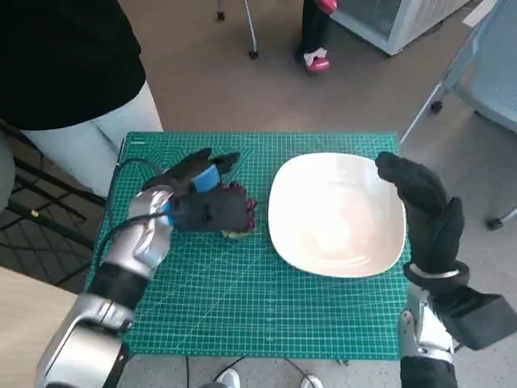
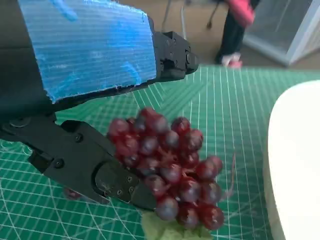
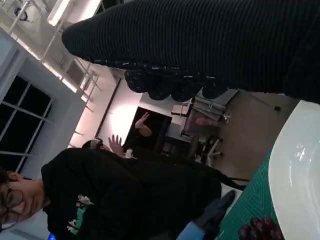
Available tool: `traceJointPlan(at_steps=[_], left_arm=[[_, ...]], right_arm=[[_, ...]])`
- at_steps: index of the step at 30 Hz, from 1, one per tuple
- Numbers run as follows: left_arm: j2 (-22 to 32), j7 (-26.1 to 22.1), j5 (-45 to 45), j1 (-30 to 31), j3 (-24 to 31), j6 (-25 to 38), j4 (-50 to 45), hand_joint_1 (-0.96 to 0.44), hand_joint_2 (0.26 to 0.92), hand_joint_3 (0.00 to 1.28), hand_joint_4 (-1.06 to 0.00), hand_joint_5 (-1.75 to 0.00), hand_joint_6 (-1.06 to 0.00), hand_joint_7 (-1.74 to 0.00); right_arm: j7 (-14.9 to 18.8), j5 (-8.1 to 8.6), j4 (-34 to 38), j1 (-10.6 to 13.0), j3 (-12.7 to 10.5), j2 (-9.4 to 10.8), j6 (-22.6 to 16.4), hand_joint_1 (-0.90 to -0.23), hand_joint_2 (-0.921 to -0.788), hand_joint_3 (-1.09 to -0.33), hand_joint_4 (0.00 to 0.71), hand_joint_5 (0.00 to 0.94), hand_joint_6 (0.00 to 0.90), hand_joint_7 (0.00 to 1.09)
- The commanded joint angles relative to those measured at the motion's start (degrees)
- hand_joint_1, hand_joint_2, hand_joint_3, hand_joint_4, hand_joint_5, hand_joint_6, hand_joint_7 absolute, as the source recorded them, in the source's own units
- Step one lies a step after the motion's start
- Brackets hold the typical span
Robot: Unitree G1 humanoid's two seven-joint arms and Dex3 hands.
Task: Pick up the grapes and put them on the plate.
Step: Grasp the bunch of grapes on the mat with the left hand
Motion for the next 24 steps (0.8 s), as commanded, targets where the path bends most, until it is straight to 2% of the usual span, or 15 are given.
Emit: traceJointPlan(at_steps=[1,15,24], left_arm=[[-1.35,0.04,-0.08,-3.03,-2.25,-0.33,5.44,-0.19,0.713,0.0,0.0,0.0,-0.18,-0.01],[-5.99,3.99,-0.14,-9.01,-6.51,-2.48,22.95,-0.18,0.719,0.0,0.0,0.0,-0.17,0.0],[-7.76,5.18,-0.55,-9.53,-7.27,-2.56,27.74,-0.16,0.724,0.01,0.0,0.0,-0.18,0.0]], right_arm=[[0.28,0.14,0.12,1.39,-0.13,-0.3,0.62,-0.624,-0.921,-0.866,0.383,0.001,0.096,0.33],[-0.01,0.27,0.28,1.44,-0.68,-0.25,0.91,-0.622,-0.921,-0.867,0.383,0.0,0.098,0.32],[-0.17,0.22,-0.16,1.7,-0.84,-0.06,1.1,-0.623,-0.921,-0.865,0.384,0.001,0.102,0.32]])
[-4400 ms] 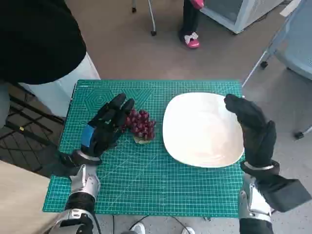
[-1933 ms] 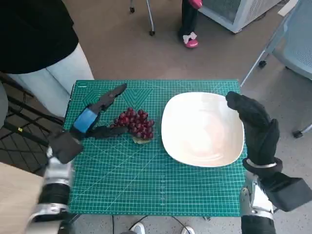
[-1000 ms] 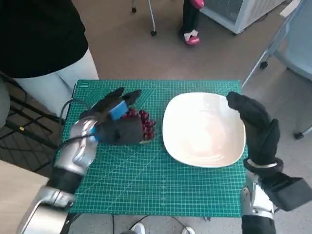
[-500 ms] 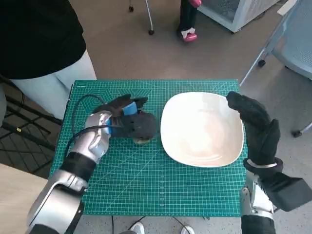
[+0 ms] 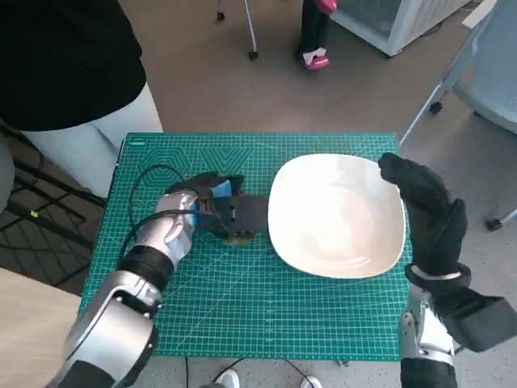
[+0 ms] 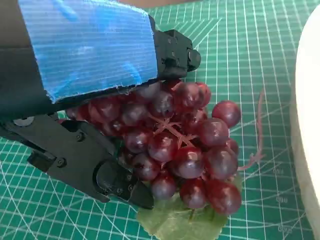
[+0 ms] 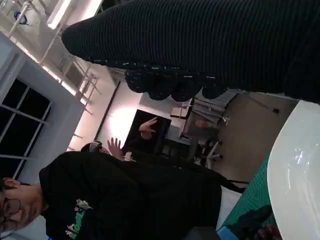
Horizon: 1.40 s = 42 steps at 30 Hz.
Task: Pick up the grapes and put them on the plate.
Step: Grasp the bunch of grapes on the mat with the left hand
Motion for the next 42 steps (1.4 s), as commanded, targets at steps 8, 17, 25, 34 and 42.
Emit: traceJointPlan(at_steps=[8,17,25,34,42], left_arm=[[-1.39,0.43,-0.64,-0.36,-1.12,0.72,3.23,-0.08,0.744,0.01,-0.06,-0.02,-0.22,-0.02],[-1.4,1.17,-0.78,-0.33,-1.83,0.9,3.54,-0.04,0.752,0.01,-0.11,-0.02,-0.26,-0.02],[-1.1,2.21,-0.58,0.08,-2.88,0.29,3.23,0.05,0.792,0.02,-0.32,-0.29,-0.33,-0.03],[-0.02,8.36,2.56,1.36,-6.68,-1.84,2.44,0.33,0.916,0.17,-0.55,-1.32,-0.7,-0.19],[0.31,11.51,3.12,1.68,-7.66,-2.48,3.12,0.02,0.92,0.21,-0.48,-1.46,-0.55,-1.12]], right_arm=[[-0.08,0.34,-0.46,1.83,-0.22,-0.02,1.16,-0.624,-0.921,-0.863,0.385,0.001,0.106,0.31],[-0.09,0.23,-0.46,2.01,-0.09,0.23,1.16,-0.624,-0.921,-0.863,0.385,0.001,0.109,0.3],[-0.11,0.21,-0.92,2.2,0.07,0.26,1.53,-0.626,-0.921,-0.862,0.385,0.001,0.112,0.3],[-0.04,0.3,-1.71,2.61,0.08,0.16,2.0,-0.626,-0.921,-0.863,0.384,0.0,0.113,0.29],[0.06,0.38,-1.75,2.59,0.08,0.2,2.2,-0.625,-0.921,-0.864,0.384,0.0,0.115,0.29]])
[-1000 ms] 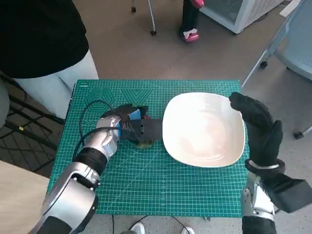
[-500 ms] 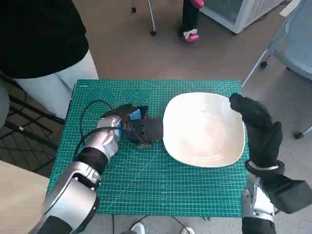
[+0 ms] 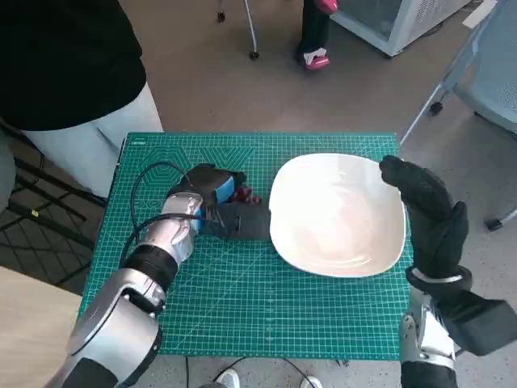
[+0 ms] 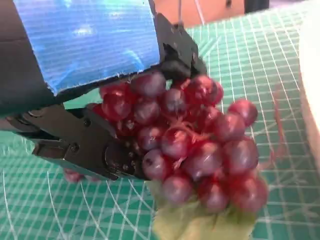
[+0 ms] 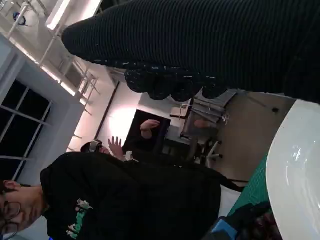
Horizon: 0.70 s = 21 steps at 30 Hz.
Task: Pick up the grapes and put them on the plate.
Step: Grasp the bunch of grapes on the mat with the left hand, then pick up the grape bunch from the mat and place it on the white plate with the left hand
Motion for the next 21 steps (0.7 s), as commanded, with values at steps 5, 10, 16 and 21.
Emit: traceJointPlan(at_steps=[5,10,16,21], left_arm=[[0.01,-1.28,-0.44,1.81,-0.12,0.26,1.29,0.0,0.921,0.22,-0.47,-1.44,-0.53,-1.22],[0.08,-1.66,-0.97,1.85,0.3,0.31,1.25,0.0,0.921,0.22,-0.46,-1.47,-0.52,-1.21],[0.01,-1.78,-0.9,1.76,0.14,0.59,1.44,0.0,0.921,0.22,-0.46,-1.48,-0.52,-1.2],[0.05,-2.13,-0.95,1.74,0.15,0.5,1.36,0.0,0.921,0.22,-0.47,-1.48,-0.52,-1.2]], right_arm=[[0.11,0.24,0.05,1.28,0.26,0.06,0.98,-0.626,-0.921,-0.862,0.385,0.001,0.117,0.29],[0.13,0.21,0.22,1.22,0.28,-0.03,0.91,-0.626,-0.921,-0.863,0.385,0.001,0.118,0.29],[0.21,0.22,0.5,1.06,0.31,-0.07,0.91,-0.626,-0.921,-0.863,0.385,0.001,0.119,0.28],[0.19,0.14,0.52,1.04,0.35,-0.08,0.88,-0.626,-0.921,-0.864,0.385,0.001,0.121,0.28]])
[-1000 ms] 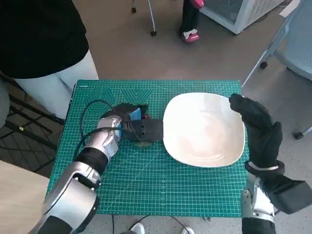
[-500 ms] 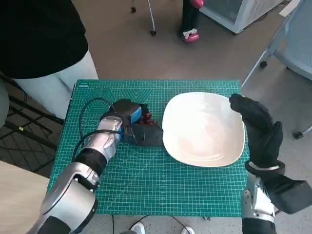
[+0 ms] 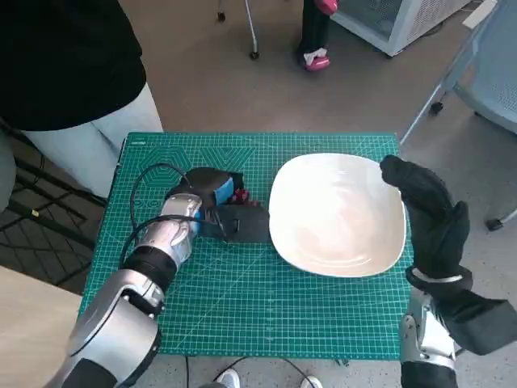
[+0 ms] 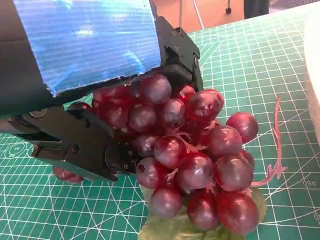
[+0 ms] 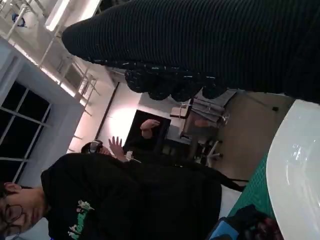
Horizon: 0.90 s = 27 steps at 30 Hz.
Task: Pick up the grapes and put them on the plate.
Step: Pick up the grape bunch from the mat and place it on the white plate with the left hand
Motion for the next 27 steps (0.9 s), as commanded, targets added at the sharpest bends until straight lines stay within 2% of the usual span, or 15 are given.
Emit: traceJointPlan(at_steps=[1,18,27], left_arm=[[0.02,-1.31,-0.23,1.68,-0.13,0.16,1.19,0.0,0.921,0.22,-0.47,-1.48,-0.52,-1.2],[0.29,-3.08,-0.1,0.74,-0.23,0.54,1.42,0.0,0.921,0.23,-0.47,-1.49,-0.5,-1.19],[1.65,-4.22,-1.16,-0.74,0.86,-0.05,-1.09,0.0,0.921,0.18,-0.56,-1.4,-0.52,-1.18]], right_arm=[[0.17,-0.26,0.52,1.05,0.28,-0.08,0.78,-0.626,-0.921,-0.864,0.385,0.001,0.121,0.28],[0.22,-0.36,0.53,1.11,0.43,-0.11,0.73,-0.623,-0.921,-0.868,0.385,0.0,0.124,0.28],[0.13,-0.39,0.52,1.04,0.56,-0.03,0.76,-0.621,-0.921,-0.868,0.385,0.0,0.126,0.27]])
